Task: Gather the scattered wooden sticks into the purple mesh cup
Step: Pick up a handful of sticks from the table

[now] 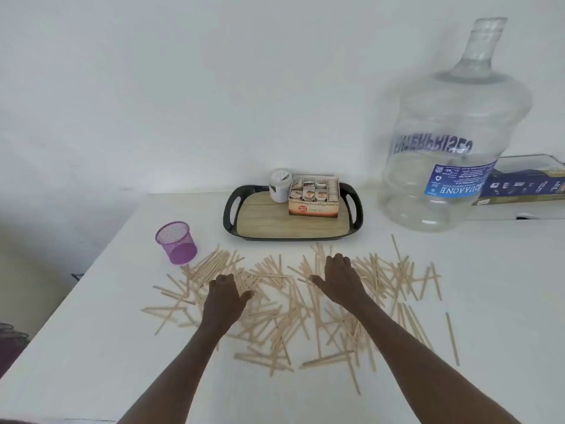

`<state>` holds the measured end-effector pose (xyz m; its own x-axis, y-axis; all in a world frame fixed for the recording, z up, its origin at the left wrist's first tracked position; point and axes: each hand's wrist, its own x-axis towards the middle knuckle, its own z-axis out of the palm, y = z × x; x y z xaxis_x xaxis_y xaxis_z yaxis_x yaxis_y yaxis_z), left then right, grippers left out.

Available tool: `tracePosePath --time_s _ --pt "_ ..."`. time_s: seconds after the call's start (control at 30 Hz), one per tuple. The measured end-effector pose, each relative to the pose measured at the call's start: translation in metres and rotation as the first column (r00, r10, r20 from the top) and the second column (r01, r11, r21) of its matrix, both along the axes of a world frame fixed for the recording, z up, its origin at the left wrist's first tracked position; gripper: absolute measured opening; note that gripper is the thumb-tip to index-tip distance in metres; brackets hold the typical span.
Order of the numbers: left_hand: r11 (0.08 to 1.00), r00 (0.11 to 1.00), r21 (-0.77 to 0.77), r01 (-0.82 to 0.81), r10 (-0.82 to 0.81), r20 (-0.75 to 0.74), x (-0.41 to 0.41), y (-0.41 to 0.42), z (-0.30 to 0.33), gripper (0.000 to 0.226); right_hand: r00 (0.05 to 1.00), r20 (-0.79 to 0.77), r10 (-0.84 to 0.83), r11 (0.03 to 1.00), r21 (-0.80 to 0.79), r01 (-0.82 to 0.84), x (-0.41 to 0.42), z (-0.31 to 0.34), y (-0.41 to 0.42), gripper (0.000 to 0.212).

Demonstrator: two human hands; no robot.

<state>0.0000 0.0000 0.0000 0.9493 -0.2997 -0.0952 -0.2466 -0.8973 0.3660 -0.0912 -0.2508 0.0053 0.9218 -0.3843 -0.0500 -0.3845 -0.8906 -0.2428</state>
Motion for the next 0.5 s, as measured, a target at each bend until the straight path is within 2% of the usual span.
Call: tracePosePath --time_s 0.1,0.23,0.37,0.5 --pt "0.999 1.000 0.046 -0.014 0.015 -0.007 0.005 0.001 -0.007 0.073 0.994 -0.014 -0.112 0.993 -0.049 0.111 0.017 -0.004 0.010 0.075" --pt "1.000 1.000 -0.010 -0.016 0.016 0.005 0.012 0.004 -0.014 0.071 0.978 -0.069 -0.199 0.975 -0.119 0.190 0.032 -0.009 0.024 0.087" --pt "0.993 0.999 -0.113 -0.023 0.020 -0.028 0.021 0.006 -0.021 0.064 0.960 -0.107 -0.260 0.964 -0.075 0.253 0.040 -0.012 0.030 0.071" --pt "0.984 0.999 -0.177 0.002 -0.010 -0.042 0.033 0.007 -0.026 0.031 0.958 -0.098 -0.271 0.960 0.044 0.276 0.039 -0.016 0.035 0.036"
